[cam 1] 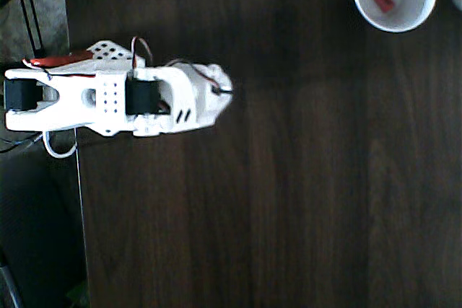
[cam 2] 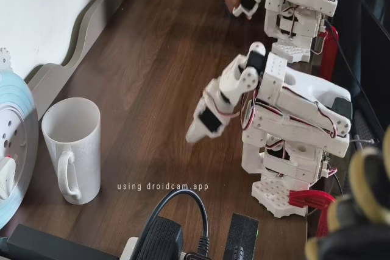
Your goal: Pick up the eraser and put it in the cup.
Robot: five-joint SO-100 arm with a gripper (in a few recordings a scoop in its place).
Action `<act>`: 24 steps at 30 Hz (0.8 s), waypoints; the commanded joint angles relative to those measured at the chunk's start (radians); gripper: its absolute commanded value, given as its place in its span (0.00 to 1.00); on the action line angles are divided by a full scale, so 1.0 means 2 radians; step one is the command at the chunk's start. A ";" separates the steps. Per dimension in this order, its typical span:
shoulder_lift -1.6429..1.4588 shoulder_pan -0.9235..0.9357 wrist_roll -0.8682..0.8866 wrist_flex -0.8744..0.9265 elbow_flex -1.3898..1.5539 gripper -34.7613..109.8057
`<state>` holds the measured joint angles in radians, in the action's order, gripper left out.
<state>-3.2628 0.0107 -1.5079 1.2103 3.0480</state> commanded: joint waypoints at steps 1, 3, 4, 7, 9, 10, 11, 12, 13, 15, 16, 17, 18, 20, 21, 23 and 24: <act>-0.012 -0.015 -0.092 0.050 0.004 0.24; -0.012 -0.018 -0.062 0.054 0.005 0.24; -0.012 -0.021 -0.060 0.054 0.005 0.24; -0.012 -0.021 -0.038 0.053 0.005 0.24; -0.012 -0.021 -0.038 0.053 0.005 0.24; -0.012 -0.021 -0.038 0.053 0.005 0.24; -0.012 -0.021 -0.038 0.053 0.005 0.24; -0.012 -0.021 -0.038 0.053 0.005 0.25; -0.012 -0.021 -0.038 0.053 0.005 0.25; -0.012 -0.021 -0.038 0.053 0.005 0.26; -0.012 -0.021 -0.038 0.053 0.005 0.26; -0.012 -0.021 -0.038 0.053 0.005 0.26; -0.012 -0.021 -0.038 0.053 0.005 0.26; -0.012 -0.021 -0.038 0.053 0.005 0.26; -0.012 -0.021 -0.038 0.053 0.005 0.26; -0.012 -0.021 -0.038 0.053 0.005 0.26; -0.012 -0.021 -0.038 0.053 0.005 0.26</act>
<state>-3.2643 -0.0092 -1.5079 1.2824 3.0480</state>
